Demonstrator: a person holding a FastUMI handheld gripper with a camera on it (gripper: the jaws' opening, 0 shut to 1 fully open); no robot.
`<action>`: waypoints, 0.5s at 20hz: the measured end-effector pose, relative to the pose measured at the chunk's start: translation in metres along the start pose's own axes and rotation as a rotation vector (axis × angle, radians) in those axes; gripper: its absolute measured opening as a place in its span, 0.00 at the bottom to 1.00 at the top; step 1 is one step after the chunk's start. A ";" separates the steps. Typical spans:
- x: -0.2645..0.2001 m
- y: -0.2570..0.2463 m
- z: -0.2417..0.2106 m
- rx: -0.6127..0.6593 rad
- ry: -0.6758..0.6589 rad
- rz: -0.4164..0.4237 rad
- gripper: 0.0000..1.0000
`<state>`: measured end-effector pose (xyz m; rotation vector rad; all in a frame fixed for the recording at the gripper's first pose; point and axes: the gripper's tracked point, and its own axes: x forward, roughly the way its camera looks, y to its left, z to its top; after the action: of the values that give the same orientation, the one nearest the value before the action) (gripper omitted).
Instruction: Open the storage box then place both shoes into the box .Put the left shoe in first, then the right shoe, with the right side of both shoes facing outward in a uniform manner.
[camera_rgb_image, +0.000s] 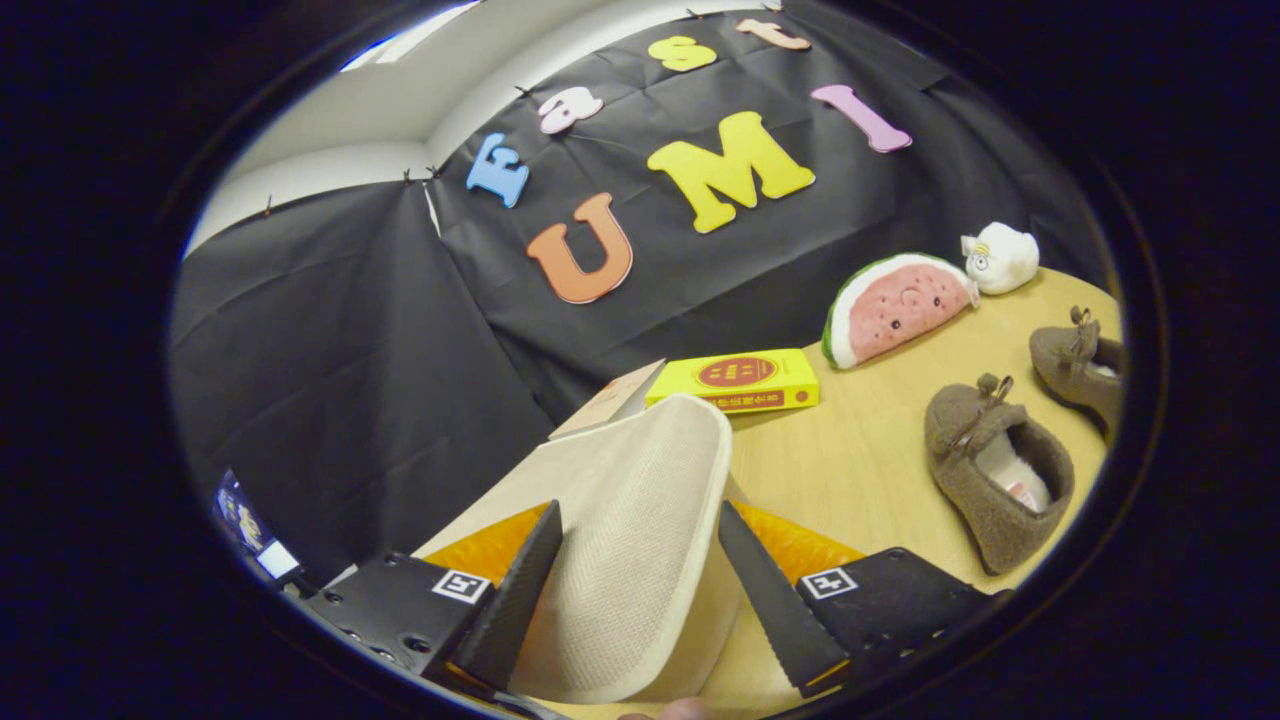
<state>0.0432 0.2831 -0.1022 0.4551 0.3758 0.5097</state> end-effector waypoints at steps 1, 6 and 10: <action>0.001 0.000 -0.002 0.011 0.006 0.004 0.97; -0.001 0.004 -0.008 0.161 0.075 0.036 0.95; -0.003 0.010 -0.007 0.178 0.142 0.062 0.77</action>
<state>0.0336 0.2915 -0.1020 0.6061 0.5478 0.5730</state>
